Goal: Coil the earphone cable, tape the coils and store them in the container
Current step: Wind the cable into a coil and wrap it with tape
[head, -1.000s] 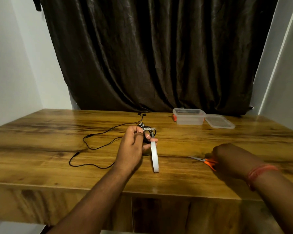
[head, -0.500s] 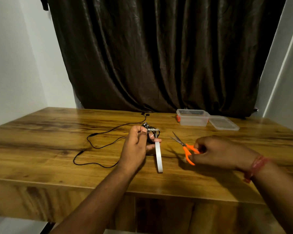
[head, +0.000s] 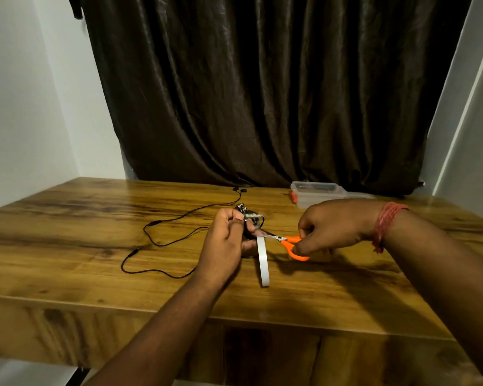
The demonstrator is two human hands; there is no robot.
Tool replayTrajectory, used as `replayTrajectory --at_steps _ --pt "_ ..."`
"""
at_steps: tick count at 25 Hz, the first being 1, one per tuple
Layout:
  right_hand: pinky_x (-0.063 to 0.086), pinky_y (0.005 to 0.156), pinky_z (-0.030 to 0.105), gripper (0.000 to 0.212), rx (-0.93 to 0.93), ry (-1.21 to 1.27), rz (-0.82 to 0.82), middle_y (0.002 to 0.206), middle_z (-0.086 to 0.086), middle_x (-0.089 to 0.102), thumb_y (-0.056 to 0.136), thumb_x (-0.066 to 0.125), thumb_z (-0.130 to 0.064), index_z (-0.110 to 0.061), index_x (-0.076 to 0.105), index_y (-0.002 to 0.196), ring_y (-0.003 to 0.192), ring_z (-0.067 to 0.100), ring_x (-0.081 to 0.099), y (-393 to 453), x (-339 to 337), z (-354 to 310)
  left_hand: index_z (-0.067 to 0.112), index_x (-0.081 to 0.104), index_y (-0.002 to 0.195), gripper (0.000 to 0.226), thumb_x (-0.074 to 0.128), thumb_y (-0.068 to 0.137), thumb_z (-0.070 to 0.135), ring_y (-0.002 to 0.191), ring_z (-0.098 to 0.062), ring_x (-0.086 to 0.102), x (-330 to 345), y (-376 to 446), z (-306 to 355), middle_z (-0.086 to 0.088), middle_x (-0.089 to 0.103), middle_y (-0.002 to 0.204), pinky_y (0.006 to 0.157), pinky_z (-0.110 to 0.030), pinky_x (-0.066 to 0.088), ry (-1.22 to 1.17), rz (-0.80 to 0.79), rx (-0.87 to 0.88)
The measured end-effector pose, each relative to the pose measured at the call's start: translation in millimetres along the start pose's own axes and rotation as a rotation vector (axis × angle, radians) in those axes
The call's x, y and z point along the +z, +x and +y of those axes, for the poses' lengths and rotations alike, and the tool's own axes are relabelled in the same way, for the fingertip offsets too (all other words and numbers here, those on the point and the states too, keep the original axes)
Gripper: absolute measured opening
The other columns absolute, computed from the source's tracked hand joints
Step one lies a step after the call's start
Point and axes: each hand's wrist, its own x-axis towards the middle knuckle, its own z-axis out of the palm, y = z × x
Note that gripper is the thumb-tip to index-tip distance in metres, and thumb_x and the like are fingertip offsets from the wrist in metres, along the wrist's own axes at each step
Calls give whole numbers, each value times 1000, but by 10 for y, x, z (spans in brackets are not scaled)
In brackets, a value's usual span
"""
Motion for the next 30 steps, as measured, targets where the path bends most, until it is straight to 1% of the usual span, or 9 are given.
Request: replayTrajectory --at_steps 3,6,10,14,16,19,23,26,30 --pt "51 59 22 39 -5 -6 -15 80 1 72 86 65 -50 -13 70 93 66 11 67 32 -18 -3 9 50 108 16 38 106 21 89 -28 71 15 -19 44 -21 64 99 70 -28 58 27 -2 1" --pt "53 62 24 36 -23 4 -23 70 -2 67 86 65 -46 -11 70 91 62 11 65 55 -26 1 13 51 106 16 37 106 22 93 -30 70 29 -36 79 -15 63 98 73 -32 59 34 0 -11" --pt "55 65 28 33 -51 6 -19 68 0 65 89 63 -38 -6 70 90 63 13 64 82 -13 19 15 50 105 15 37 106 21 99 -36 68 38 -35 84 -12 63 97 74 -33 60 20 -3 -14" --pt "53 61 23 26 -75 15 -34 63 -6 62 93 61 -35 -12 67 82 56 7 60 71 0 39 18 51 102 14 38 106 21 99 -34 69 26 -19 63 -11 63 98 81 -42 61 37 5 -10" --pt "52 59 22 24 -87 23 -33 62 -7 61 93 61 -34 -15 66 80 54 5 59 65 14 49 21 52 102 14 38 105 24 96 -28 71 19 -18 51 -8 64 98 78 -39 61 52 13 -13" --pt "52 60 22 24 -98 27 -28 63 -6 62 94 60 -34 -17 65 78 55 5 59 51 40 57 22 52 100 14 38 105 25 82 -20 69 14 -16 49 -6 63 95 65 -25 55 26 8 -17" --pt "50 58 20 26 -117 42 -20 66 -5 63 95 59 -36 -19 65 76 58 6 60 -5 51 73 18 51 102 14 38 106 21 77 -11 69 15 -6 42 -3 63 90 63 -21 54 33 18 2" --pt "50 59 19 27 -118 37 -19 66 -6 64 95 58 -39 -21 65 77 59 5 61 -51 71 84 17 51 101 14 38 106 20 83 -17 70 20 -4 30 -4 62 89 65 -23 54 42 42 20" --pt "52 64 26 28 -89 41 -16 66 -3 66 94 58 -40 -20 65 77 60 10 62 -101 131 140 15 48 102 13 37 106 16 90 -25 73 -2 20 23 -10 60 92 69 -25 57 51 74 34"
